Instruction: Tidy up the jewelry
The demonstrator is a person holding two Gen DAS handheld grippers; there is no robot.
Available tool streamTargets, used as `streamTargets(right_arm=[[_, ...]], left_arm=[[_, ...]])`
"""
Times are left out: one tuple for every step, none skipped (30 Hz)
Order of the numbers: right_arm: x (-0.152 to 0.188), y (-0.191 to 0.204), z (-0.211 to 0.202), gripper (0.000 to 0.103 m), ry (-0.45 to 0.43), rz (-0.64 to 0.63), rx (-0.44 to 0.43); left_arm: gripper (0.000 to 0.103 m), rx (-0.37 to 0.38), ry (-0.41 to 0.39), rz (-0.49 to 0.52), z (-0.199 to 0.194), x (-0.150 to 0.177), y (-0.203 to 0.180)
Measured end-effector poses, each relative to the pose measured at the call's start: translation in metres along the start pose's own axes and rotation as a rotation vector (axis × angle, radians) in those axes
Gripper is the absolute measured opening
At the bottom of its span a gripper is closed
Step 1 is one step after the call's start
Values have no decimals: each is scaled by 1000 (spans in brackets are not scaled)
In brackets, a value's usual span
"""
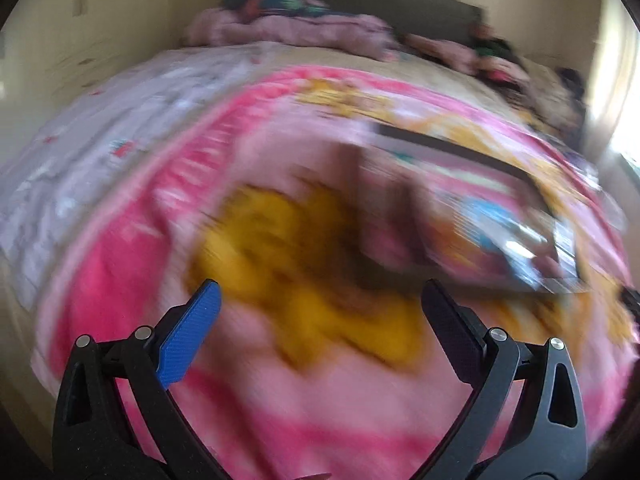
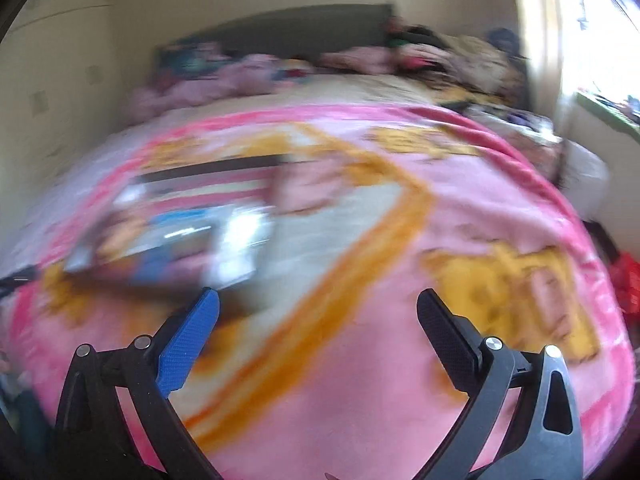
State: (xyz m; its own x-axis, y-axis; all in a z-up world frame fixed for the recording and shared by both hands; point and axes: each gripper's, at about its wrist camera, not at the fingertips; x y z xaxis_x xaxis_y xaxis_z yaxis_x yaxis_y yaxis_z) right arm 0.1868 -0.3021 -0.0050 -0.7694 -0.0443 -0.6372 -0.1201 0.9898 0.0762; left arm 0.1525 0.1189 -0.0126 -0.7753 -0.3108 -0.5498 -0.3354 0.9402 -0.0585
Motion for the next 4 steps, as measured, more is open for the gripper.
streamTargets(right_arm=[[-11,-19,12,96,-8,20,63],[-24,-43,30,96,-9,39,145],[-34,-62,44,96,4,60,196],[-43,-82,58,96,24,96,238]], left_arm=[[92,-28,3,-22,10,-13,12],[92,-51,9,-49,23,-28,27],[92,-66,12,-76,31,-39,37],[92,-75,13,-110,44,-54,51]])
Point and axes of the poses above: each gripper's, at about its wrist camera, not at the fingertips, and z roughly the way its jaws point, y to its left, x to its underside, and after that the axes turned 9 degrees about y, right-handed
